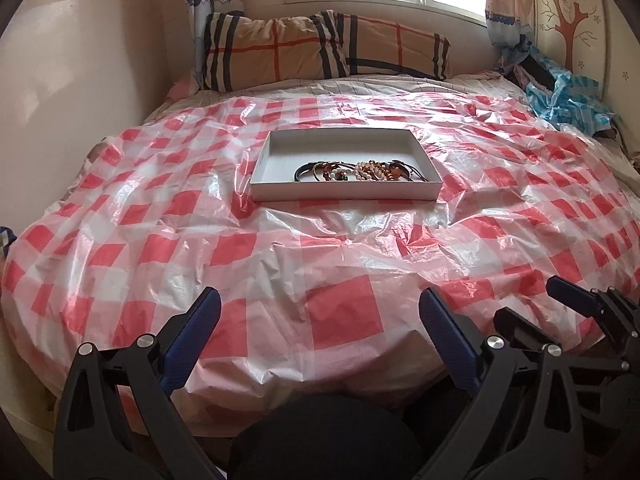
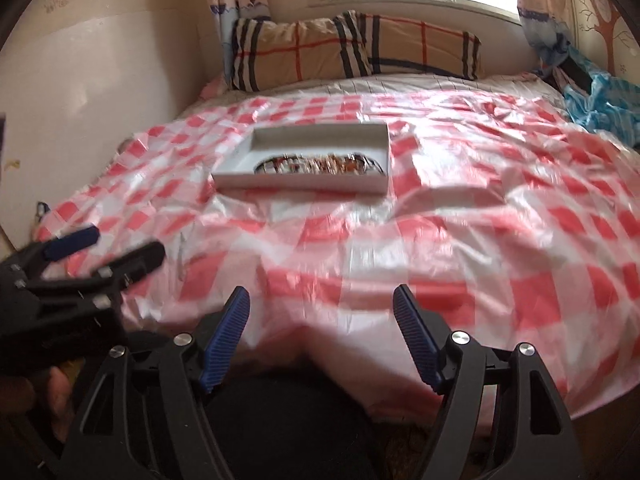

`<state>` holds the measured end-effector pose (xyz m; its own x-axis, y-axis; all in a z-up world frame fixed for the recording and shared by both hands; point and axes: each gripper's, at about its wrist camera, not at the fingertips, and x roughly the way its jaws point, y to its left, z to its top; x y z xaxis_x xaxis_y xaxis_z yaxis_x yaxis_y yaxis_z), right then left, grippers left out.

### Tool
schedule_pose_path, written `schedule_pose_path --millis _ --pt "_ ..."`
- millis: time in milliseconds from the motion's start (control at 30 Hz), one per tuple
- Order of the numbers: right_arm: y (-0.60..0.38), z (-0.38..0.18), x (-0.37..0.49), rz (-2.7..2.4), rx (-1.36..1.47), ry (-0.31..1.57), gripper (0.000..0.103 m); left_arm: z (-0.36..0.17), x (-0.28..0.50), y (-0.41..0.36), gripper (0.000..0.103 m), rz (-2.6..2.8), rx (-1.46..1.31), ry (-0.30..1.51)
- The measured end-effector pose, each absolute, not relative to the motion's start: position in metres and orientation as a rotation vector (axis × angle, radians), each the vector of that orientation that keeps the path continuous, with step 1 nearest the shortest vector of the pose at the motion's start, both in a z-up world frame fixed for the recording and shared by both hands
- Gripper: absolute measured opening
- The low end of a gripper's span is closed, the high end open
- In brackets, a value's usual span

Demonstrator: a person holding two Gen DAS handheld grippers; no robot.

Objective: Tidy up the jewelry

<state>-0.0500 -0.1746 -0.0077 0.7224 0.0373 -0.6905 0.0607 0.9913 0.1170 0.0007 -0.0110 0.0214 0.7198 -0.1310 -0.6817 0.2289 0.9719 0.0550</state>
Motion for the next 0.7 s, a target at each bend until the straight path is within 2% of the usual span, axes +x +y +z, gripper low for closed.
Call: schedule_pose_path --millis 67,267,700 --pt "-0.173 -0.004 -0.055 -0.031 0.122 0.741 0.076 0.020 0.000 -0.011 0.095 -0.189 0.140 0.750" --pt "-0.179 -0.003 -0.059 -0.080 0.137 0.716 0.080 0.020 -0.005 -0.011 0.095 -0.183 0.142 0.733" --pt "-0.179 -0.007 -0.055 -0.105 0.118 0.732 0.083 0.015 0.004 -0.004 0.095 -0.169 0.120 0.761"
